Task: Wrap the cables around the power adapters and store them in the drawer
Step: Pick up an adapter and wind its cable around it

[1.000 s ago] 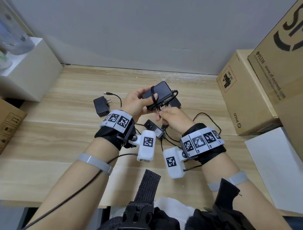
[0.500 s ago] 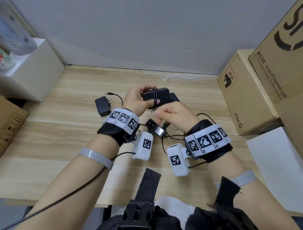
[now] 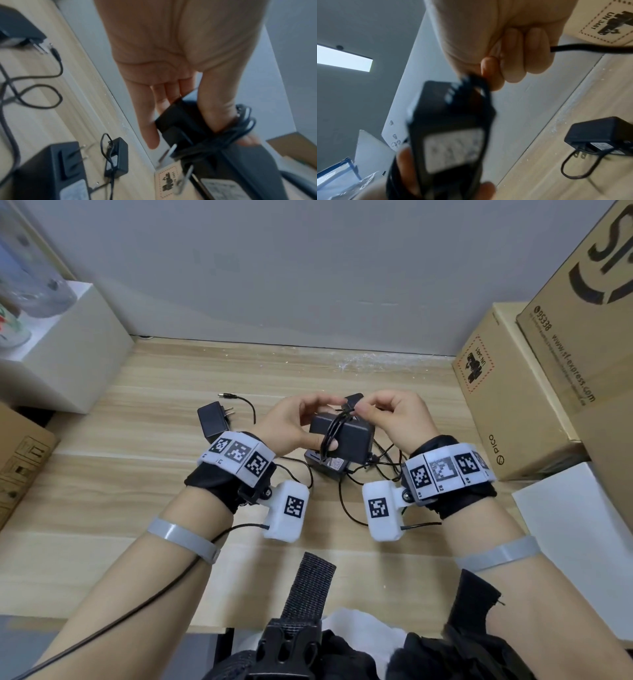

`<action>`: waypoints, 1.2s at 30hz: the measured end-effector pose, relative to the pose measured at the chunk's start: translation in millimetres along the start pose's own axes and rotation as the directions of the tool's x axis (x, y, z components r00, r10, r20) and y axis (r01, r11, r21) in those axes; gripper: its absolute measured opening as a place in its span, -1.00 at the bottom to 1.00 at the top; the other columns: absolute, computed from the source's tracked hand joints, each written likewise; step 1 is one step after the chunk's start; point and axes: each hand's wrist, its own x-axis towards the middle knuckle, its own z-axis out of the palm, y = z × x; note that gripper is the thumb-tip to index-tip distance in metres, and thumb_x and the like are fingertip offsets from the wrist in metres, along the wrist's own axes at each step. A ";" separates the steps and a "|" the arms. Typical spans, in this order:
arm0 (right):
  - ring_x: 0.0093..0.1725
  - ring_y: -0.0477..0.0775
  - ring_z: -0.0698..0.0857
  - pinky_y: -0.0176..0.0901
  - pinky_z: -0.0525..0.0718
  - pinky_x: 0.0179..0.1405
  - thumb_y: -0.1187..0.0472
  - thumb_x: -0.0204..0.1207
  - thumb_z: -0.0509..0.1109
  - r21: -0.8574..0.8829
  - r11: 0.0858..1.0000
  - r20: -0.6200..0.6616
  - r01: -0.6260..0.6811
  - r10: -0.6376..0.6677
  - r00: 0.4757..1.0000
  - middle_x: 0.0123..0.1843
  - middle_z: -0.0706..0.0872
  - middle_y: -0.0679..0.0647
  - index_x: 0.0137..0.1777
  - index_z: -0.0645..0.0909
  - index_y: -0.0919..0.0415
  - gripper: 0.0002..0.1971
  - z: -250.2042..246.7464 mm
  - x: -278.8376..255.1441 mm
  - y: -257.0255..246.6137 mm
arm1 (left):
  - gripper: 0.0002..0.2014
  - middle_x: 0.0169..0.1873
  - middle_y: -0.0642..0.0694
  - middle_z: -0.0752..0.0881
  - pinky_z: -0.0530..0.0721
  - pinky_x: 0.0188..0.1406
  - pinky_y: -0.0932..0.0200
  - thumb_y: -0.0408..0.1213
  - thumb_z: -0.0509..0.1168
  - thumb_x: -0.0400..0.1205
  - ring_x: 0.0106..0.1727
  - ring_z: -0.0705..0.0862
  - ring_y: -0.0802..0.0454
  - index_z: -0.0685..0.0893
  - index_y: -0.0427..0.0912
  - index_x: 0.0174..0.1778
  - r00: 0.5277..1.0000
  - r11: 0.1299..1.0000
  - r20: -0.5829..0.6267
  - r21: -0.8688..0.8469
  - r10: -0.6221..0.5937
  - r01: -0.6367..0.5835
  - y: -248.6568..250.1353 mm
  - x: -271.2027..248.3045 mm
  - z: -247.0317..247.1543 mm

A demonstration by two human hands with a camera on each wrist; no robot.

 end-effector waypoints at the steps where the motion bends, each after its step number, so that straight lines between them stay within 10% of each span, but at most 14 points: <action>1: -0.19 -0.06 0.63 -0.12 0.57 0.01 0.24 0.52 0.37 -0.010 1.000 0.014 -0.015 0.015 1.000 -0.28 0.71 -0.06 -0.31 0.66 0.01 -0.80 1.9 1.4 5.6 | -0.36 -0.07 0.04 0.71 0.66 0.06 0.23 -0.60 0.51 0.29 -0.04 0.71 0.23 0.56 0.06 0.18 1.000 0.997 0.001 -0.079 0.003 -0.003 0.3 -0.5 0.7; 5: -0.32 -0.19 0.62 -0.31 0.62 -0.21 0.36 0.60 0.21 0.046 0.995 0.088 -0.086 0.082 0.993 -0.36 0.74 0.09 -0.25 0.64 0.03 -0.71 6.7 1.3 17.2 | -0.44 0.07 -0.04 0.66 0.76 -0.21 0.11 -0.52 0.38 0.32 0.05 0.70 0.06 0.57 0.01 0.22 0.998 0.920 -0.060 -0.391 0.020 -0.042 4.6 -2.2 5.1; 9: -0.71 -0.22 0.31 -0.49 0.27 -0.72 0.30 0.68 0.07 -0.023 0.993 0.244 -0.115 0.117 0.963 -0.52 0.29 0.00 -0.21 0.56 0.10 -0.70 6.3 -8.3 12.0 | -0.56 0.09 -0.07 0.68 0.78 -0.17 0.02 -0.50 0.31 0.41 0.01 0.73 -0.03 0.60 -0.01 0.17 0.990 0.816 -0.143 -0.572 0.002 -0.084 7.8 2.7 4.3; 20: -0.41 -0.17 0.42 -0.53 0.40 -0.54 0.22 0.67 0.13 -0.259 0.965 0.376 -0.048 0.146 0.915 -0.32 0.54 -0.08 0.25 0.62 0.15 -0.72 20.7 -16.0 0.1 | -0.61 0.01 -0.08 0.67 0.79 -0.14 0.02 -0.56 0.36 0.50 -0.05 0.70 -0.02 0.59 -0.17 0.21 0.945 0.932 -0.317 -0.361 -0.078 -0.044 8.8 8.0 10.2; 24: -0.58 -0.25 0.46 -0.44 0.32 -0.54 0.17 0.62 0.24 -0.322 0.947 0.369 0.015 0.111 0.923 -0.50 0.41 -0.02 0.04 0.69 0.41 -0.69 20.2 -18.3 -7.7 | -0.60 -0.05 -0.02 0.63 0.78 -0.11 0.04 -0.54 0.42 0.46 -0.05 0.67 0.00 0.61 -0.12 0.16 0.918 0.977 -0.389 -0.211 -0.077 -0.007 6.3 10.8 10.2; 28: -0.32 -0.04 0.57 -0.14 0.51 -0.19 0.14 0.51 0.38 -0.288 0.952 0.258 0.101 -0.024 0.966 -0.36 0.70 0.06 -0.18 0.77 0.13 -0.84 15.0 -21.8 -18.6 | -0.53 -0.10 0.07 0.64 0.70 -0.30 0.43 -0.51 0.48 0.41 -0.17 0.63 0.23 0.63 -0.13 0.23 0.912 0.999 -0.410 0.039 -0.002 0.020 -0.6 10.0 6.8; 31: -0.32 -0.17 0.59 -0.28 0.54 -0.22 0.14 0.43 0.47 -0.212 0.970 0.184 0.121 -0.082 0.979 -0.40 0.67 -0.16 -0.23 0.76 0.00 -0.95 9.1 -18.7 -28.6 | -0.51 -0.06 0.09 0.66 0.56 -0.23 0.63 -0.46 0.53 0.35 -0.07 0.61 0.21 0.66 -0.08 0.20 0.936 0.970 -0.351 0.237 0.030 0.058 -6.2 8.4 3.4; 36: -0.18 0.11 0.73 -0.04 0.71 -0.06 0.13 0.38 0.52 -0.236 0.965 0.096 0.116 -0.095 0.991 -0.23 0.80 0.10 -0.18 0.78 0.13 -0.91 -1.8 -3.5 -30.1 | -0.47 -0.13 0.17 0.64 0.54 -0.04 0.52 -0.50 0.56 0.28 0.00 0.63 0.11 0.63 0.13 0.03 0.987 0.956 -0.160 0.291 0.003 0.044 -12.0 5.2 3.1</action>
